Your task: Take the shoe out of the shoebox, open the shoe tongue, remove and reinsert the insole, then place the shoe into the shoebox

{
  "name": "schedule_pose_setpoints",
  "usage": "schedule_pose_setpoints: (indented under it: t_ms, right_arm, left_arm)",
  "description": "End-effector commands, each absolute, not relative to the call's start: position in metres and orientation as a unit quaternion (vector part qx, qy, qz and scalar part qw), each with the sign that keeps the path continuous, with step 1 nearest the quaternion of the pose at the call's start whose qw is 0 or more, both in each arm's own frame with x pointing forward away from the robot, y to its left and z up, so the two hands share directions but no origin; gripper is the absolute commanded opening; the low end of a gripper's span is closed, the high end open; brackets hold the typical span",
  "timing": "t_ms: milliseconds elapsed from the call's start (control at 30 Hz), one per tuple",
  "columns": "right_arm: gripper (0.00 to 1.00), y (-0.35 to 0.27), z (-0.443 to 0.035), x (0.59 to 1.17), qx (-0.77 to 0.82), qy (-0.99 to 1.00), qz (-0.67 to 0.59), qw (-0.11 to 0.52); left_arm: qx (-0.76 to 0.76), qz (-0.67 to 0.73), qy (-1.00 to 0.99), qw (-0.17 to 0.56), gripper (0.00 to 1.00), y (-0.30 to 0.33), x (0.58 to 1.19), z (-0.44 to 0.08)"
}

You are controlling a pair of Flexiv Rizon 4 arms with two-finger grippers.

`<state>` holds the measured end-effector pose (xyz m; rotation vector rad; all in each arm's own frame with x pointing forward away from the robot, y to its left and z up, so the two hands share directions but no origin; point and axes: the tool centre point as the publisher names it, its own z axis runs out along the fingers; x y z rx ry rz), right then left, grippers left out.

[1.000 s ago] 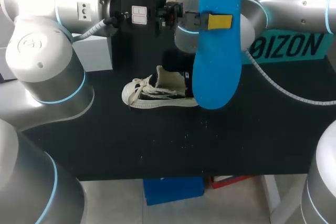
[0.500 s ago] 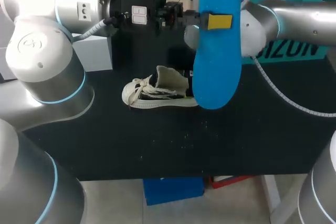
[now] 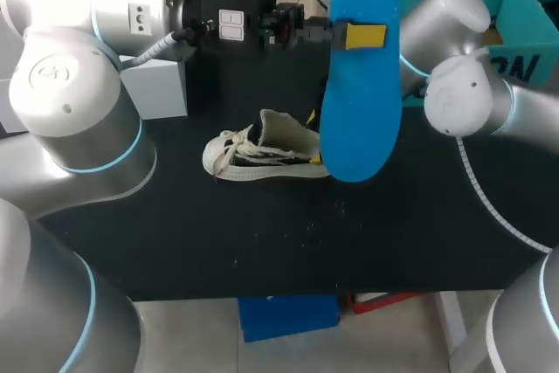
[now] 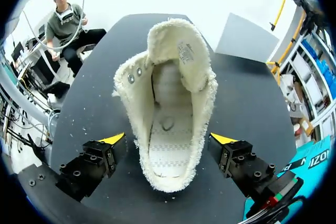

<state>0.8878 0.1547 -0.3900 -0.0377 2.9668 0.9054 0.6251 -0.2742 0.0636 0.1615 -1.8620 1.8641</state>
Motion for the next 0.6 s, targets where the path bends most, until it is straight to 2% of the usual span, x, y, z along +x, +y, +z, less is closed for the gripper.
schedule_pose_setpoints:
  t_ms: [33,600]
  right_arm:
    - [1.0,0.151,-0.397,0.886,-0.029,0.838,0.544,0.018]
    - [1.0,0.14,-0.407,0.889,0.003,0.847,0.531,0.024]
  left_arm:
    - [0.06,0.684,-0.684,0.248,0.0,-0.276,0.625,0.063]
    - [0.06,0.684,-0.684,0.248,0.0,-0.276,0.625,0.063]
